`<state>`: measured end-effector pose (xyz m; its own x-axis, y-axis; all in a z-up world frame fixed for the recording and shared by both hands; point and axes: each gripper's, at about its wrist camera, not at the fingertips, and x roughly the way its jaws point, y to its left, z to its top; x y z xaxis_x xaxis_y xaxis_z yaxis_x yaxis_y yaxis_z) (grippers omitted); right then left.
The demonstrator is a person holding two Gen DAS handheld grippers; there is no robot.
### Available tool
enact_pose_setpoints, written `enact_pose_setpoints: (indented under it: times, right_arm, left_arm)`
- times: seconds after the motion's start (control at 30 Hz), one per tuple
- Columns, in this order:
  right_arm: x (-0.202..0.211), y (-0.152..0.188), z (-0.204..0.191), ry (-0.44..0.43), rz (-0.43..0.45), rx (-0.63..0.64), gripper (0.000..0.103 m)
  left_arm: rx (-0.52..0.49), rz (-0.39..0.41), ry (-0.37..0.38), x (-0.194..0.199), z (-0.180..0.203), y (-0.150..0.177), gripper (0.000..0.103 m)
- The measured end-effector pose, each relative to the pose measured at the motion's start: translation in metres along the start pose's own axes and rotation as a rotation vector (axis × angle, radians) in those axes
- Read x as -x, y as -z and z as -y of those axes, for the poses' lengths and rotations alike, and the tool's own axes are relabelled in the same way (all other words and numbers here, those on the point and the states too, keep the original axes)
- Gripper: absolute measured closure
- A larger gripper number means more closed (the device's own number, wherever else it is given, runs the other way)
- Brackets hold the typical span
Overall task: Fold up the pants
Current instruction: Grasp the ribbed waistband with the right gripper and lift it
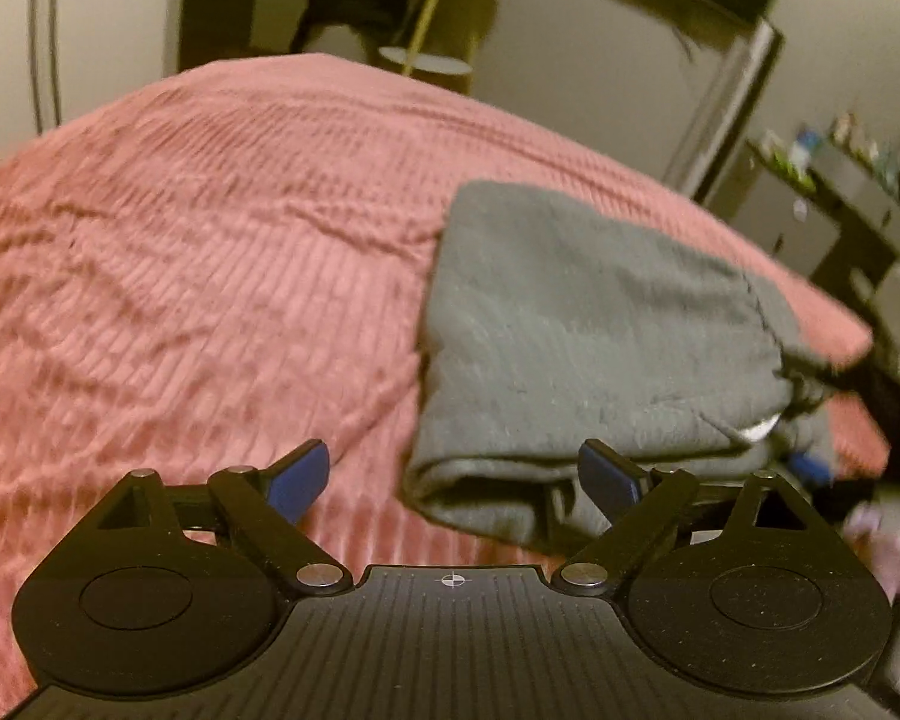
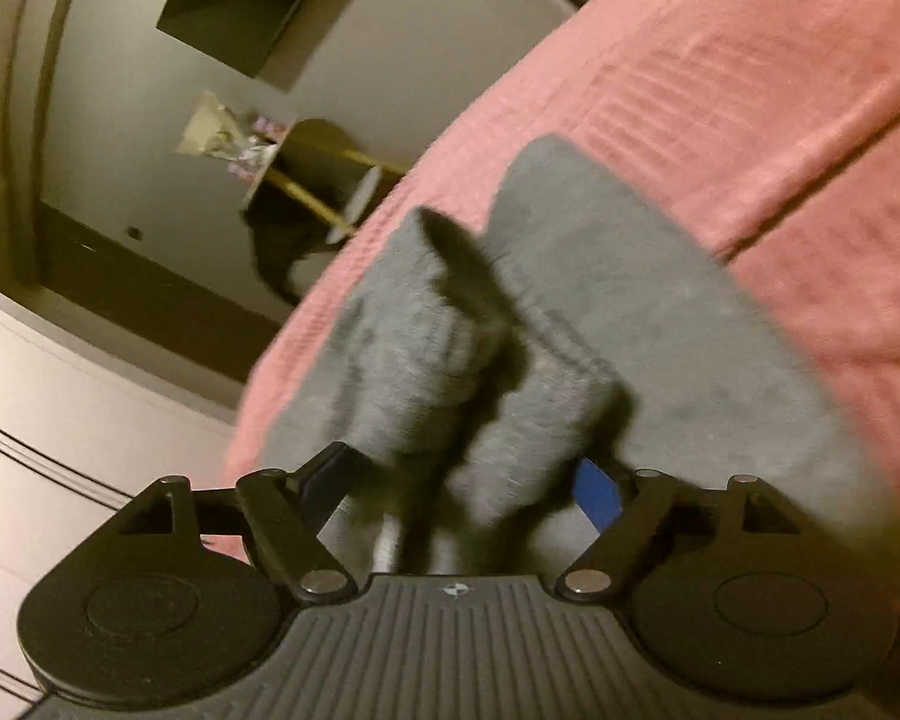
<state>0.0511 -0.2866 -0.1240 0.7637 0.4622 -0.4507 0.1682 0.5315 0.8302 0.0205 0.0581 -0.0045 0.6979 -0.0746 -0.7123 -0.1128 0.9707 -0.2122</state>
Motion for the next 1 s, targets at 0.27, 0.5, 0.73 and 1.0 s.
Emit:
enact_pose_setpoints:
  times: [0.27,0.5,0.73,1.0]
  right_arm:
    - [-0.007,-0.014,0.021,-0.143,0.007,-0.191,0.019]
    - [-0.019,-0.007,-0.005,0.005,0.000,0.008,0.038]
    - [-0.007,-0.001,-0.027,0.074,0.041,0.151,0.063]
    - [0.035,0.006,-0.091,-0.002,0.169,0.341,0.064]
  left_arm:
    - [-0.037,-0.039,-0.051,-0.014,0.011,0.003,0.009]
    - [-0.046,-0.052,-0.079,-0.023,0.013,0.004,0.009]
    - [-0.024,-0.052,-0.093,-0.027,0.009,0.005,0.009]
    - [-0.014,-0.014,0.048,-0.014,0.005,0.007,0.009]
